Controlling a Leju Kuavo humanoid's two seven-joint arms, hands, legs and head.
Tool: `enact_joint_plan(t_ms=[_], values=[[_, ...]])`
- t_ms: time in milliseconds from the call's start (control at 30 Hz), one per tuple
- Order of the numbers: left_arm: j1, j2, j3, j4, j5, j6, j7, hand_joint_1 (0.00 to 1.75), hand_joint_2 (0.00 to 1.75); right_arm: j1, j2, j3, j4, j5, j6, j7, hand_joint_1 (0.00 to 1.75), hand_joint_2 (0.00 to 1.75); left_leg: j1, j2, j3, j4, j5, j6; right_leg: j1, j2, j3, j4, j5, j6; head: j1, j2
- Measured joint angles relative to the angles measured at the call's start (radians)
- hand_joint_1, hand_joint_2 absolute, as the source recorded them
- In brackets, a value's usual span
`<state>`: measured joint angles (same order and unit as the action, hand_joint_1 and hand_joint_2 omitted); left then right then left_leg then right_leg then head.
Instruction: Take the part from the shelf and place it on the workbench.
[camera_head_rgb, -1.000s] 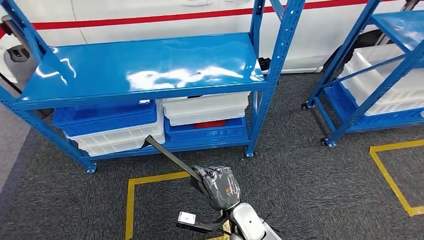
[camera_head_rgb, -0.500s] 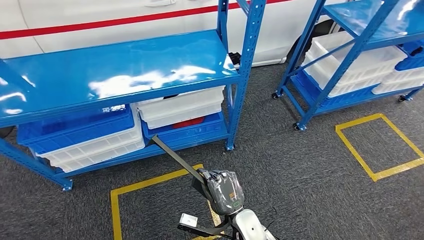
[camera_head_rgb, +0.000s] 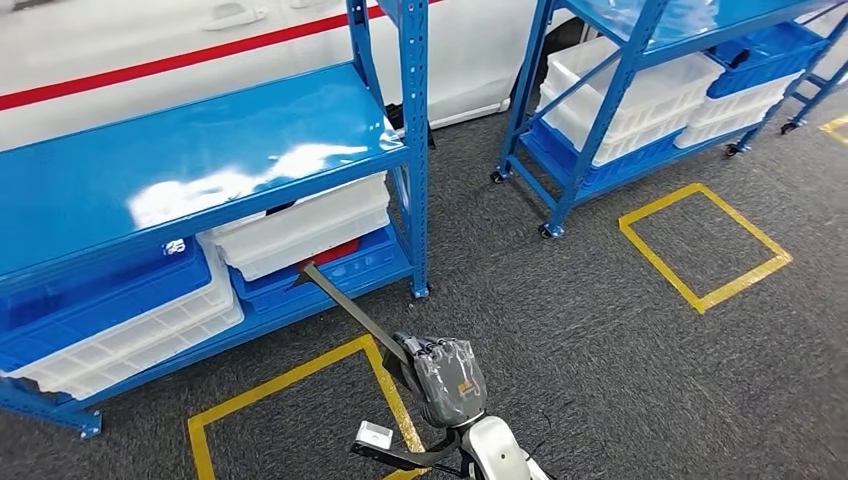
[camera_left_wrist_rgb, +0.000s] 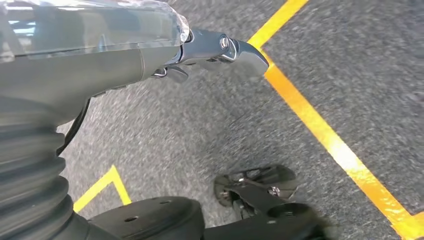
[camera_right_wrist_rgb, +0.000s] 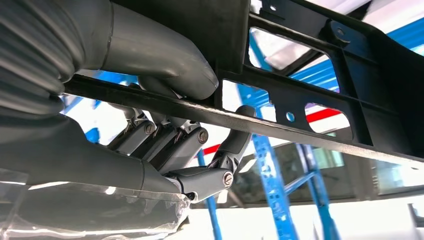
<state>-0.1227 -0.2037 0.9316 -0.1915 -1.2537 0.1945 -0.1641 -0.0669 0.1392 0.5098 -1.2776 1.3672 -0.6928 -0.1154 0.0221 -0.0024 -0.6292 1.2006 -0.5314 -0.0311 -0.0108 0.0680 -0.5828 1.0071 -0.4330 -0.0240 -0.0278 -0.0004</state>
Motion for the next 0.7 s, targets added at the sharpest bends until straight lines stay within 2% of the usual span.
enact_joint_plan(t_ms=[33,67,100,133,200,233,267,333,367,400,433,467,500,567,600,633,700], values=[[0.0,0.001,0.0,0.0,0.0,-0.001,0.0,0.0,1.75,0.0,0.001,0.001,0.0,0.0,0.001,0.001,1.75,1.75,0.004,-0.022,0.031,-0.069,0.033,0.001,-0.001,0.013,-0.001,0.005,-0.002,0.004,0.0,0.0],[0.001,0.002,0.0,0.0,0.001,-0.002,0.001,0.0,1.75,-0.001,0.004,0.002,0.0,0.0,0.002,0.002,1.75,1.75,0.007,-0.045,0.055,-0.128,0.055,0.002,-0.001,0.026,-0.005,0.012,-0.005,0.009,0.0,0.0],[0.001,0.002,0.001,0.0,0.002,-0.003,0.002,0.0,1.75,-0.002,0.006,0.004,0.0,0.0,0.005,0.004,1.75,1.75,0.008,-0.065,0.069,-0.163,0.063,0.004,-0.002,0.037,-0.01,0.018,-0.006,0.015,0.0,0.0],[0.001,0.003,0.001,0.0,0.004,-0.004,0.002,0.0,1.75,-0.003,0.009,0.006,0.0,0.0,0.008,0.006,1.75,1.75,0.007,-0.076,0.072,-0.174,0.06,0.007,-0.002,0.047,-0.016,0.02,-0.005,0.023,0.0,0.0],[0.0,0.004,0.003,0.0,0.01,-0.004,0.003,0.0,1.75,-0.004,0.013,0.01,0.0,0.0,0.017,0.008,1.75,1.75,0.005,-0.061,0.072,-0.178,0.064,0.019,-0.006,0.064,-0.025,0.02,0.0,0.037,0.0,0.0],[0.0,0.004,0.005,0.0,0.013,-0.005,0.003,0.0,1.75,-0.005,0.014,0.011,-0.001,0.0,0.022,0.009,1.75,1.75,0.005,-0.051,0.073,-0.181,0.067,0.027,-0.005,0.053,-0.03,0.027,-0.004,0.042,0.0,0.0],[0.0,0.004,0.007,0.0,0.015,-0.005,0.002,0.0,1.75,-0.007,0.015,0.012,-0.001,0.0,0.027,0.01,1.75,1.75,0.006,-0.038,0.074,-0.185,0.07,0.034,-0.004,0.029,-0.042,0.05,-0.019,0.046,0.0,0.0],[0.004,0.004,0.012,0.0,0.019,-0.006,0.0,0.0,1.75,-0.013,0.018,0.017,-0.001,0.0,0.033,0.01,1.75,1.75,0.004,-0.01,0.075,-0.19,0.072,0.044,-0.002,-0.034,-0.094,0.156,-0.076,0.052,0.0,0.0],[0.008,0.005,0.015,0.0,0.021,-0.006,-0.002,0.0,1.75,-0.016,0.019,0.02,-0.001,0.0,0.036,0.01,1.75,1.75,0.001,0.005,0.074,-0.19,0.071,0.047,-0.003,-0.051,-0.128,0.225,-0.107,0.054,0.0,0.0],[0.011,0.005,0.017,0.0,0.024,-0.006,-0.003,0.0,1.75,-0.017,0.02,0.022,0.0,-0.001,0.037,0.01,1.75,1.75,-0.002,0.02,0.074,-0.189,0.07,0.049,-0.003,-0.06,-0.153,0.278,-0.124,0.055,0.0,0.0],[0.013,0.006,0.019,0.0,0.027,-0.006,-0.004,0.0,1.75,-0.017,0.021,0.024,0.0,-0.003,0.039,0.01,1.75,1.75,-0.003,0.033,0.074,-0.189,0.069,0.049,-0.003,-0.063,-0.163,0.3,-0.124,0.055,0.0,0.0],[0.015,0.006,0.021,0.0,0.029,-0.006,-0.006,0.0,1.75,-0.018,0.021,0.024,0.0,-0.005,0.041,0.01,1.75,1.75,-0.005,0.046,0.075,-0.188,0.068,0.049,-0.003,-0.067,-0.152,0.282,-0.106,0.053,0.0,0.0],[0.015,0.006,0.023,0.0,0.031,-0.006,-0.008,0.0,1.75,-0.019,0.021,0.025,0.0,-0.006,0.043,0.009,1.75,1.75,-0.006,0.057,0.076,-0.188,0.067,0.048,-0.002,-0.075,-0.12,0.225,-0.075,0.049,0.0,0.0],[0.016,0.005,0.025,0.0,0.031,-0.008,-0.012,0.0,1.75,-0.023,0.023,0.027,-0.001,-0.01,0.05,0.009,1.75,1.75,-0.01,0.076,0.081,-0.188,0.063,0.043,0.008,-0.118,-0.042,0.083,-0.026,0.033,0.0,0.0],[0.016,0.005,0.025,0.0,0.03,-0.009,-0.012,0.0,1.75,-0.027,0.024,0.027,-0.002,-0.013,0.053,0.009,1.75,1.75,-0.011,0.083,0.082,-0.188,0.061,0.039,0.014,-0.134,-0.019,0.038,-0.016,0.025,0.0,0.0],[0.017,0.005,0.026,0.0,0.03,-0.012,-0.013,0.0,1.75,-0.03,0.025,0.027,-0.003,-0.017,0.055,0.009,1.75,1.75,-0.013,0.091,0.084,-0.188,0.06,0.034,0.019,-0.143,-0.011,0.018,-0.016,0.018,0.0,0.0],[0.016,0.006,0.026,0.0,0.03,-0.017,-0.012,0.0,1.75,-0.034,0.026,0.027,-0.003,-0.025,0.056,0.009,1.75,1.75,-0.014,0.109,0.09,-0.193,0.058,0.023,0.021,-0.123,-0.013,0.011,-0.013,0.008,0.0,0.0]])
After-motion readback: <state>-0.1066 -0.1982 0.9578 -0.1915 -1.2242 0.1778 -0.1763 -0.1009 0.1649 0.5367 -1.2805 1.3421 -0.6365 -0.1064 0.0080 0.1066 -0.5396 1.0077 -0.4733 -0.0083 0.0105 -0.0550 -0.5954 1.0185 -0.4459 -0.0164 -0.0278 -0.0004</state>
